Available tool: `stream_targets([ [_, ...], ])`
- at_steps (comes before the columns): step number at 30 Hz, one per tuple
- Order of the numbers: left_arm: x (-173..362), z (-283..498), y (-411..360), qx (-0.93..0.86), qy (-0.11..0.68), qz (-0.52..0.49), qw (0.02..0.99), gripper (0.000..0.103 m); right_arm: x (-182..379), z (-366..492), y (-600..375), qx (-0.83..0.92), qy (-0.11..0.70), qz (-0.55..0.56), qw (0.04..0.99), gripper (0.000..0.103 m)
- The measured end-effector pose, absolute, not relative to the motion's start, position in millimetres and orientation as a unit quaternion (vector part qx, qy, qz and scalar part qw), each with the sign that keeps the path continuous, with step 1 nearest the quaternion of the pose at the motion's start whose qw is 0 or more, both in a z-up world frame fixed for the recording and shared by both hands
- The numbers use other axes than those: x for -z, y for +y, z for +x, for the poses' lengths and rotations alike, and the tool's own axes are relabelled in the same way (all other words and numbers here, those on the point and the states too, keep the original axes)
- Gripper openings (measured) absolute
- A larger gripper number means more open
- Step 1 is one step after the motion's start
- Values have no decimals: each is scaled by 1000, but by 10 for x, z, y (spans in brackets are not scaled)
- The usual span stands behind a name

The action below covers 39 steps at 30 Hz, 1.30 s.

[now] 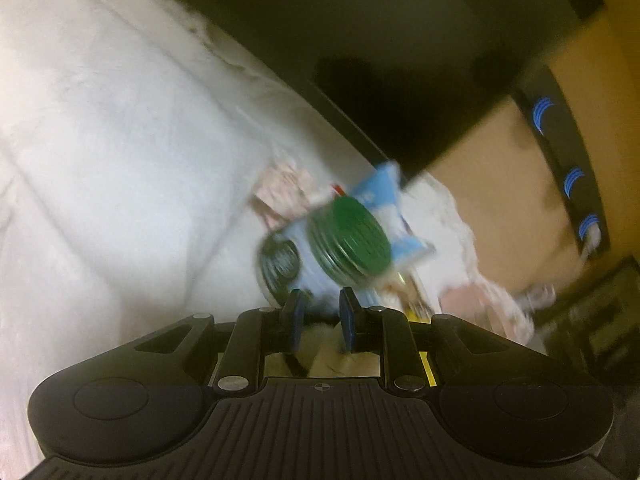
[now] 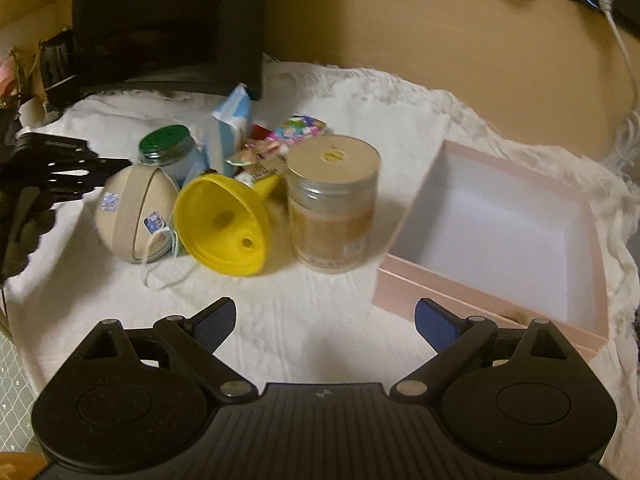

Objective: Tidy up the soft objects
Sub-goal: 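Move the left tool toward the beige round zippered pouch, then grasp the beige pouch with the left tool while the right tool grasps the black beaded bracelet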

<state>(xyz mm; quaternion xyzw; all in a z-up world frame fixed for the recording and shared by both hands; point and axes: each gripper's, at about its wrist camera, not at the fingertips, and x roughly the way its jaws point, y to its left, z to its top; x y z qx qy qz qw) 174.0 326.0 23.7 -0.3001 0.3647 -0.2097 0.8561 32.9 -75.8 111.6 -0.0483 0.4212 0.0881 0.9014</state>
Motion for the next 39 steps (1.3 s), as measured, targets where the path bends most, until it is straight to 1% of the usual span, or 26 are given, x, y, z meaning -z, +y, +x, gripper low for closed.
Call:
stream_targets([
  [6, -301, 1381, 2964, 260, 379, -235, 856, 22, -1064, 293, -818, -84, 421, -63, 901, 97],
  [11, -314, 1138, 2647, 257, 396, -171, 865, 22, -1050, 245, -809, -96, 417, -69, 901, 97],
  [16, -351, 1066, 2399, 233, 391, -155, 877, 22, -1026, 194, -739, -114, 412, -86, 900, 97],
  [23, -503, 916, 2246, 248, 379, -143, 880, 22, -972, 86, -757, -129, 408, -99, 898, 97],
  [28, -511, 728, 1977, 277, 389, -90, 874, 22, -951, 113, -878, -122, 414, -72, 899, 97],
  [30, -494, 699, 1943, 257, 397, -85, 877, 22, -977, 133, -875, -134, 410, -58, 900, 96],
  [32, -459, 700, 1991, 236, 406, -97, 878, 22, -987, 164, -836, -145, 409, -50, 900, 87],
  [33, -433, 708, 2034, 227, 411, -109, 876, 22, -980, 182, -810, -152, 411, -48, 898, 76],
  [34, -405, 718, 2078, 220, 416, -122, 874, 22, -963, 205, -767, -160, 416, -47, 894, 62],
  [36, -347, 747, 2171, 213, 425, -157, 865, 22, -907, 262, -673, -173, 430, -51, 885, 45],
  [38, -286, 797, 2242, 219, 433, -197, 852, 22, -833, 304, -572, -181, 442, -64, 876, 40],
  [39, -244, 827, 2273, 223, 437, -219, 843, 24, -806, 301, -536, -179, 443, -72, 876, 37],
])
